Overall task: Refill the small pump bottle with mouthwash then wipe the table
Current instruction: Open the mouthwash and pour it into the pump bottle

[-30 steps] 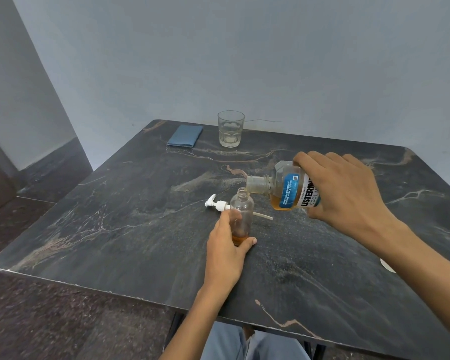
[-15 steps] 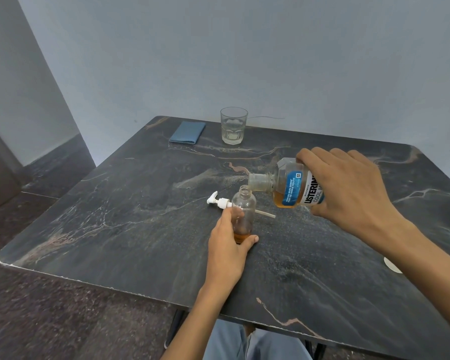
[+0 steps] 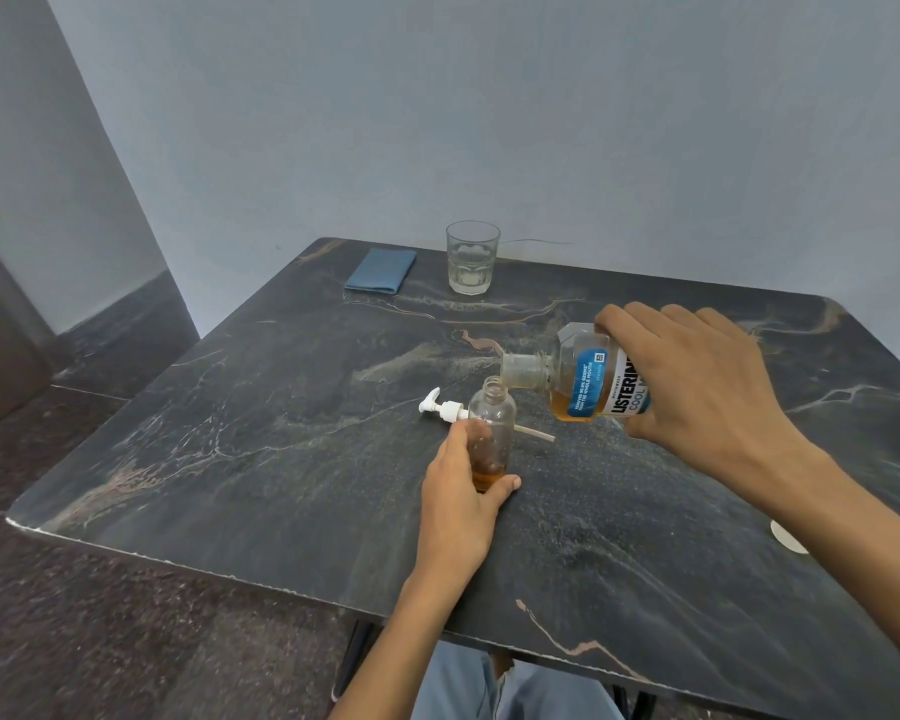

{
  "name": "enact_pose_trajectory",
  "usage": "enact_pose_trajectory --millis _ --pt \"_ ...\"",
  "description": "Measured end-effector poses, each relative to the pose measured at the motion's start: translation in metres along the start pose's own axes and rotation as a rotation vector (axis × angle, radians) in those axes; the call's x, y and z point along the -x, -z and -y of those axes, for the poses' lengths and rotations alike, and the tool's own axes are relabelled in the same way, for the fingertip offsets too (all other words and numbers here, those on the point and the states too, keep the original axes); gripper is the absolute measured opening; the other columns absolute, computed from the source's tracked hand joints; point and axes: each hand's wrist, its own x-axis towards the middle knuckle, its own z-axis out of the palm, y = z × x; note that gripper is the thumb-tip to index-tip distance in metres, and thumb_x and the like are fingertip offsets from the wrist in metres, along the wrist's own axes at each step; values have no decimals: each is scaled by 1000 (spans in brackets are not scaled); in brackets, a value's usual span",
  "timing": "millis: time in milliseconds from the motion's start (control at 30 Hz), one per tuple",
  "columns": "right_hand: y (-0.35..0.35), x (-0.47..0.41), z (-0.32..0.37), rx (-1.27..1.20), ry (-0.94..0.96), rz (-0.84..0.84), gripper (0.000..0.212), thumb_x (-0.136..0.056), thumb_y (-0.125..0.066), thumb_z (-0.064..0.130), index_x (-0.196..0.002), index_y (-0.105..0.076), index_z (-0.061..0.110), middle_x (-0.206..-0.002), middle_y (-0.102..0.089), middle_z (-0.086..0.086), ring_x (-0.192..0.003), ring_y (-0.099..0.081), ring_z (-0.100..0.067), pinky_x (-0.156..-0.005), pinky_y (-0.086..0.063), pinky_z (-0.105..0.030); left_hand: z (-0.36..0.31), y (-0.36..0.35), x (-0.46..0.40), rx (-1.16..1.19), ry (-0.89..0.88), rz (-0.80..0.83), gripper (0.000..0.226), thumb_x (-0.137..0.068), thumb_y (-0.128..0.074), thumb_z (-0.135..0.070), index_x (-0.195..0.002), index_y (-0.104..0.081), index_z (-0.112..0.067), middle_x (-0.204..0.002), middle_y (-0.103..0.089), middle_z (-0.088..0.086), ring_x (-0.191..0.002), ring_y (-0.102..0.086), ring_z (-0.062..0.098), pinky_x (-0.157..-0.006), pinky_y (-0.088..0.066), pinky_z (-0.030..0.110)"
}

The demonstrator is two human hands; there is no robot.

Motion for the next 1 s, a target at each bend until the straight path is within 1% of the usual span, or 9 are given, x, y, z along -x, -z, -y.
enact_pose_trajectory --millis 33,133,200,267,467,700,1000 --pt "0 0 0 0 0 4 76 -41 -91 25 -106 -53 16 -91 -63 -5 -72 -55 -24 -64 -31 -27 0 0 0 2 1 0 45 -75 -77 -19 -109 -49 -25 -107 -59 -8 -100 -55 9 -88 -45 26" --pt "0 0 1 2 4 32 78 -45 -90 28 -110 -51 18 -97 -63 -4 -78 -56 -23 -67 -40 -30 0 0 1 8 6 1 45 -75 -77 -18 -109 -50 -24 -106 -59 -8 -99 -55 10 -88 -45 28" --pt "1 0 1 6 3 42 78 -46 -90 30 -112 -50 18 -99 -62 -4 -80 -57 -23 -69 -42 -31 -1 0 1 12 5 0 45 -75 -77 -18 -109 -50 -24 -105 -59 -8 -99 -54 10 -87 -45 27" --pt "2 -1 2 7 -1 41 79 -45 -91 30 -111 -50 18 -98 -63 -4 -80 -57 -23 -69 -42 -31 -1 0 1 12 9 3 45 -75 -77 -18 -110 -49 -24 -105 -59 -9 -98 -54 9 -87 -45 25" --pt "2 -1 2 3 0 44 80 -45 -91 31 -112 -50 19 -100 -63 -4 -81 -58 -23 -69 -43 -32 0 0 0 4 14 6 47 -75 -77 -19 -113 -49 -24 -110 -59 -9 -102 -54 9 -90 -45 27" --pt "1 -1 1 -12 -4 37 80 -43 -91 30 -112 -52 17 -98 -64 -5 -79 -58 -24 -69 -44 -32 0 0 0 17 9 3 46 -75 -78 -18 -110 -49 -26 -108 -59 -10 -100 -54 7 -87 -44 22" --pt "0 -1 0 -16 0 17 82 -39 -93 29 -110 -52 17 -95 -64 -5 -75 -58 -23 -67 -44 -31 3 -1 0 15 -5 -6 47 -74 -78 -18 -110 -49 -27 -108 -59 -10 -100 -54 7 -88 -45 23"
